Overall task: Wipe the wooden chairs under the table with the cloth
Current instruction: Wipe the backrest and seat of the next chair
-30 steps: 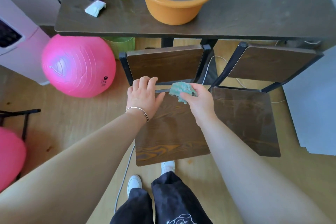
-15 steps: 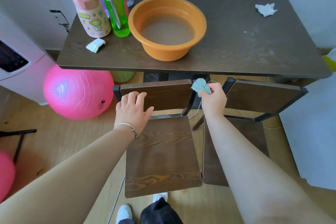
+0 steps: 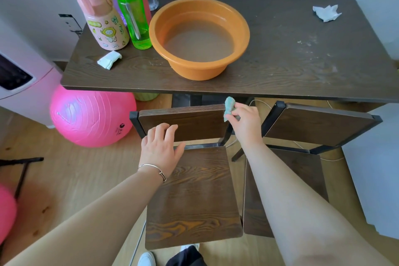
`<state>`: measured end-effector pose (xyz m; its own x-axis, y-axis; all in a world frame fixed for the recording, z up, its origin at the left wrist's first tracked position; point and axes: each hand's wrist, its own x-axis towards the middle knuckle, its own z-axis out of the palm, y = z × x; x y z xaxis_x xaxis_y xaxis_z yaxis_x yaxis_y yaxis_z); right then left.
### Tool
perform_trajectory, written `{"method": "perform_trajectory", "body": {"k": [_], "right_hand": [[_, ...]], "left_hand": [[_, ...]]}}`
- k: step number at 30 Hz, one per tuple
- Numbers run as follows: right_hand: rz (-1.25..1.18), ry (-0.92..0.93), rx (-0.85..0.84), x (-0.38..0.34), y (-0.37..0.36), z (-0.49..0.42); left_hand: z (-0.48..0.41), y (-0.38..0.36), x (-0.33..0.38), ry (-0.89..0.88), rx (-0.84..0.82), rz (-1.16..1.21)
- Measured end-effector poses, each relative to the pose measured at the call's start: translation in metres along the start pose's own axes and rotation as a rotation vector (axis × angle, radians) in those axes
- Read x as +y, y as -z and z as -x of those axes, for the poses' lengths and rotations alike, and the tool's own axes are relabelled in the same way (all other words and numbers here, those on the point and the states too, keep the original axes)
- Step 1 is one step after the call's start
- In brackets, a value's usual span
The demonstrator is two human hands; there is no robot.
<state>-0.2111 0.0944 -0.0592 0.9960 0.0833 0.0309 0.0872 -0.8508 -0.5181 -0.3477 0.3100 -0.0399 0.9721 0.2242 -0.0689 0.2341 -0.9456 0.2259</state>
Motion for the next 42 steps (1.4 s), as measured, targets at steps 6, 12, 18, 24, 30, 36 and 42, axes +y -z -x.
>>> {"method": "perform_trajectory", "body": {"k": [6,12,18,24,30,36,42], "right_hand": [[-0.123,-0.074,-0.021,-0.012,0.000,-0.005],[-0.168,-0.141,-0.002,-0.021,-0.008,-0.009],[-0.146,-0.144,0.046,-0.029,-0.016,-0.007],[-0.077,0.027,-0.004,-0.090,-0.054,0.006],[-0.145,0.064,-0.065,-0.165,-0.105,0.028],[-0.099,0.160,-0.142,-0.230,-0.142,0.045],[-0.069,0.192,-0.153,-0.241,-0.134,0.041]], "left_hand": [[-0.003,-0.004,0.009,0.001,-0.027,-0.003],[-0.001,-0.007,0.001,0.006,-0.032,0.015],[0.001,-0.008,-0.030,0.037,-0.021,0.030],[0.001,-0.001,-0.074,0.059,-0.046,0.007],[0.008,0.015,-0.143,0.072,-0.025,-0.012],[0.001,0.031,-0.189,0.079,-0.004,-0.015],[-0.016,0.046,-0.203,0.044,0.033,-0.009]]}}
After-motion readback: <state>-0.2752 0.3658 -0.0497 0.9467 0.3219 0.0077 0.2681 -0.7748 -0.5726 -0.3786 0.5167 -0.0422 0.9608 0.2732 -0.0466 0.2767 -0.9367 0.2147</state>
